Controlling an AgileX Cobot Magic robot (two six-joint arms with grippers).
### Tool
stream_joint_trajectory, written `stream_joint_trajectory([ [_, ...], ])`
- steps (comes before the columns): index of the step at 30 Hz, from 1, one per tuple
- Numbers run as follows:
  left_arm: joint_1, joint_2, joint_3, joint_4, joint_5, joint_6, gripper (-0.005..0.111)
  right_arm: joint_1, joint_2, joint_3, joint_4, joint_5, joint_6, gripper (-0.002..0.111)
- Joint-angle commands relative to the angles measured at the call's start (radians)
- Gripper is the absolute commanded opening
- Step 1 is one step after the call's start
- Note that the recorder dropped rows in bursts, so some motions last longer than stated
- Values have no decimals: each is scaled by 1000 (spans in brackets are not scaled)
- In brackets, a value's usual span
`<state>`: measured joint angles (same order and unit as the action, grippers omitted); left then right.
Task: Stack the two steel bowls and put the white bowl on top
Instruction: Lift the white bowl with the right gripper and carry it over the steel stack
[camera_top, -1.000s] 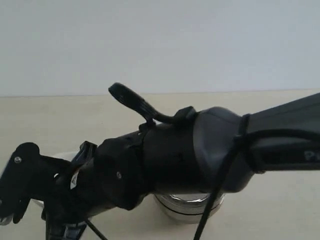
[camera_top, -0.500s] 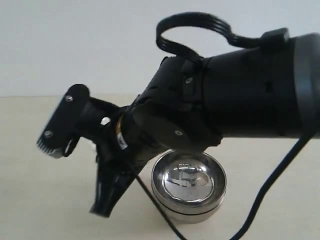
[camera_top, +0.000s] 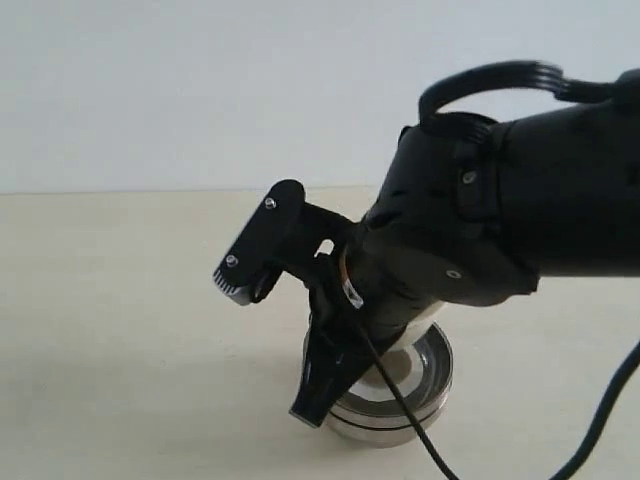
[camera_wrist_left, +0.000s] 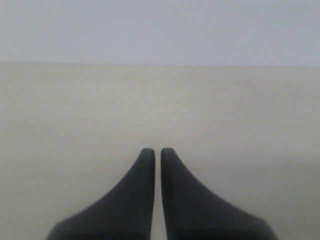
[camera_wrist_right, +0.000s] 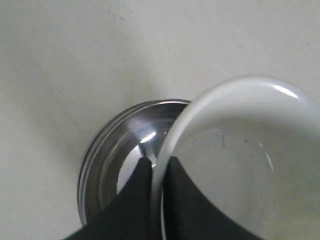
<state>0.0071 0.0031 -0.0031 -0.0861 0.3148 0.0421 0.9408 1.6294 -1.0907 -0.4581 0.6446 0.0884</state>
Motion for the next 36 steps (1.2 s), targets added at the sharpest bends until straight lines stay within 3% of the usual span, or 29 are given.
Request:
stream_joint_trajectory([
  [1, -5, -3, 3, 0, -7, -5, 4, -4, -15, 68, 32, -75, 12, 0],
  [24, -5, -3, 3, 0, -7, -5, 4, -4, -14, 173, 55, -223, 79, 0],
  [36, -5, -3, 3, 0, -7, -5, 4, -4, -14, 173, 53, -187, 93, 0],
])
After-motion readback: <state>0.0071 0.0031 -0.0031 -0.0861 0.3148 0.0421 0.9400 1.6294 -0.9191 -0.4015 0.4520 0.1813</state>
